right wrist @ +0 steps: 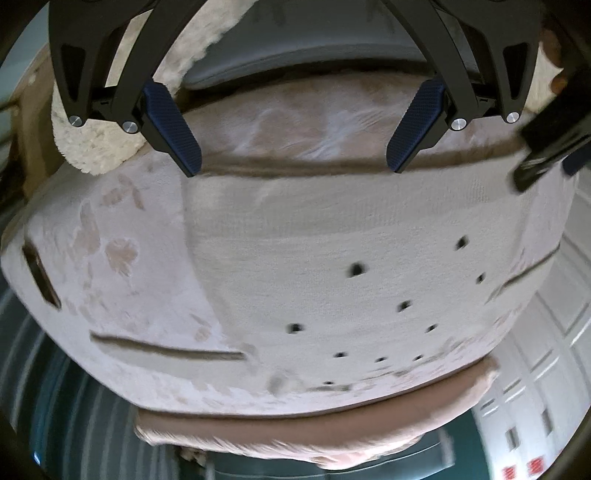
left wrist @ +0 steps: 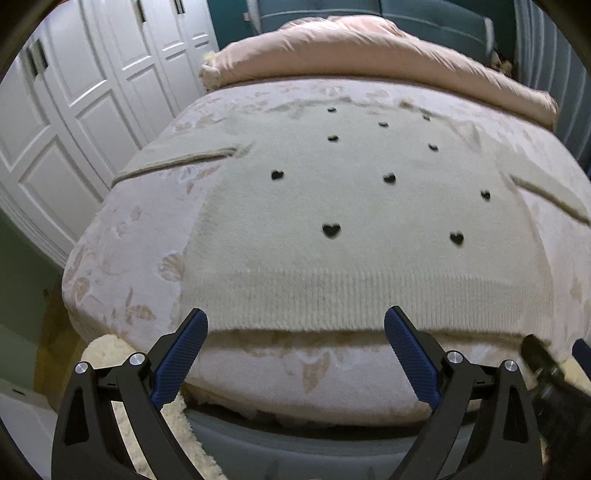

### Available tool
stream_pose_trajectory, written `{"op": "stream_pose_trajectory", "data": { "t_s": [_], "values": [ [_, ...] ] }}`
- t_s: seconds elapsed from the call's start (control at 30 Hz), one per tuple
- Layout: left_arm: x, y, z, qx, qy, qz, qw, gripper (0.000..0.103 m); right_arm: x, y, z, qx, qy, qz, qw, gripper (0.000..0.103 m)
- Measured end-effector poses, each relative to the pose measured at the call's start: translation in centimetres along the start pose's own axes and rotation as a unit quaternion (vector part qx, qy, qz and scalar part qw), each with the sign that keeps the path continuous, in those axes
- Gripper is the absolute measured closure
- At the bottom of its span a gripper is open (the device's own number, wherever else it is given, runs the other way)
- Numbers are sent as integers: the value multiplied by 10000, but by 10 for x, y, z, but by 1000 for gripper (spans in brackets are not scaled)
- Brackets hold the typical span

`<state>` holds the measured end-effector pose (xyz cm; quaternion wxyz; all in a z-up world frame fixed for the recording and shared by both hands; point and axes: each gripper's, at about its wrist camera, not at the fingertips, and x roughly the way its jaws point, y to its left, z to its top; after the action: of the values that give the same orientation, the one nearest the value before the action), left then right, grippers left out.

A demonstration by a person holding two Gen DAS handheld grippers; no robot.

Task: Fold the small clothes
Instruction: 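Grasp the sweater sleeve cuff with the right gripper and lift it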

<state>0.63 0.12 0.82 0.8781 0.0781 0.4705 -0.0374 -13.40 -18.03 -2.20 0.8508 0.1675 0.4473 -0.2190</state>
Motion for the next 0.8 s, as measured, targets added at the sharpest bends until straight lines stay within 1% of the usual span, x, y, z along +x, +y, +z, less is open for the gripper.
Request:
{"op": "stream_pose_trajectory", "data": {
  "t_s": [0.07, 0.17, 0.3, 0.33, 0.37, 0.4, 0.43, 0.5, 0.53, 0.6, 0.63, 0.67, 0.7, 0.73, 0.77, 0.8],
  "values": [
    [4, 6, 6, -100, 27, -66, 9999, 8, 11, -25, 14, 225, 28, -69, 9997, 5],
    [13, 10, 13, -176, 87, -149, 9997, 8, 33, -82, 53, 671, -9, -209, 9975, 5],
    [27, 10, 22, -122, 168, -161, 9997, 8, 66, -165, 123, 1280, -171, -290, 9912, 5],
    [32, 9, 25, -111, 212, -194, 9995, 8, 77, -191, 144, 1515, -241, -349, 9875, 5],
    [36, 9, 27, -124, 258, -202, 9994, 8, 89, -216, 163, 1772, -288, -388, 9830, 5],
    [41, 9, 31, -160, 306, -250, 9991, 8, 97, -229, 173, 1936, -285, -391, 9799, 5],
    [44, 10, 33, -191, 328, -298, 9988, 8, 110, -254, 189, 2269, -304, -422, 9725, 5],
    [51, 10, 41, -283, 380, -420, 9980, 8, 129, -287, 210, 2738, -320, -385, 9605, 5],
    [54, 11, 43, -311, 399, -462, 9976, 8, 140, -306, 222, 3047, -341, -427, 9509, 5],
    [60, 13, 49, -385, 445, -539, 9968, 8, 158, -330, 236, 3430, -294, -396, 9380, 6],
    [64, 15, 52, -436, 471, -577, 9963, 8, 170, -341, 244, 3631, -227, -443, 9304, 7],
    [67, 16, 55, -482, 487, -574, 9960, 8, 177, -349, 248, 3753, -160, -491, 9255, 8],
    [71, 18, 57, -517, 506, -551, 9959, 8, 186, -353, 252, 3850, -87, -521, 9214, 16],
    [74, 20, 59, -538, 532, -526, 9957, 8, 195, -358, 258, 3943, 1, -569, 9172, 32],
    [77, 22, 61, -559, 557, -509, 9956, 8, 202, -361, 262, 4016, 63, -673, 9133, 37],
    [82, 24, 62, -575, 580, -493, 9954, 9, 205, -361, 267, 4067, 59, -795, 9101, 45]
  ]
}}
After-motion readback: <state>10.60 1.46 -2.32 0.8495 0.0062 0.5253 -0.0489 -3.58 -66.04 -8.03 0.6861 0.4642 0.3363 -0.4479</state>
